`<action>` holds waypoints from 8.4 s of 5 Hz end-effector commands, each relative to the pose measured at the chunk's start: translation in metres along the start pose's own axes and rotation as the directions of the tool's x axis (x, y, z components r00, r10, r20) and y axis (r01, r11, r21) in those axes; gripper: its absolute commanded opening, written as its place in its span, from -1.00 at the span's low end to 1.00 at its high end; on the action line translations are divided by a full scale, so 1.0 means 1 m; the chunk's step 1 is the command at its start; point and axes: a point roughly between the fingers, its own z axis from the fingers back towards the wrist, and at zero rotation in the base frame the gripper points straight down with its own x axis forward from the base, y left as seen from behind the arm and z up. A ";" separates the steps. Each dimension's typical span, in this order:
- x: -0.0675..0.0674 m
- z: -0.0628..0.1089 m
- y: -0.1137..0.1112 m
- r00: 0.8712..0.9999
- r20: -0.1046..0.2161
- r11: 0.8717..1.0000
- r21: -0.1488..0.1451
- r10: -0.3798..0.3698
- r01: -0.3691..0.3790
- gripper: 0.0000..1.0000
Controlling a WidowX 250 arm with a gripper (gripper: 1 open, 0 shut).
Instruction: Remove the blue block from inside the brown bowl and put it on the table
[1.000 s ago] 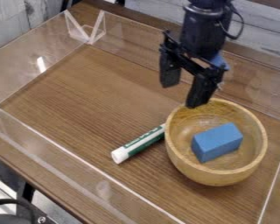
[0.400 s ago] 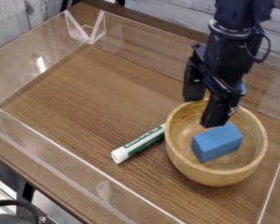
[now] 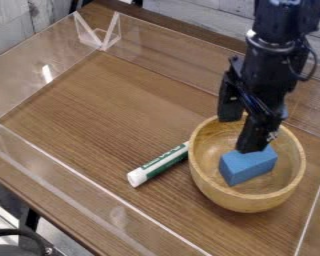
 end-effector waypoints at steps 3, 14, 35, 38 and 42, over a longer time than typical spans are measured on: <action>0.015 -0.016 -0.006 0.997 0.077 0.999 0.046 -0.030 0.026 1.00; 0.018 -0.028 -0.003 0.982 0.189 0.995 0.103 -0.029 0.010 -1.00; -0.097 0.050 0.058 0.980 0.146 0.977 0.147 0.135 -0.156 -1.00; -0.127 0.027 0.069 0.954 0.171 0.950 0.157 0.245 -0.272 -1.00; -0.135 -0.003 0.079 0.931 0.183 0.925 0.161 0.314 -0.344 -1.00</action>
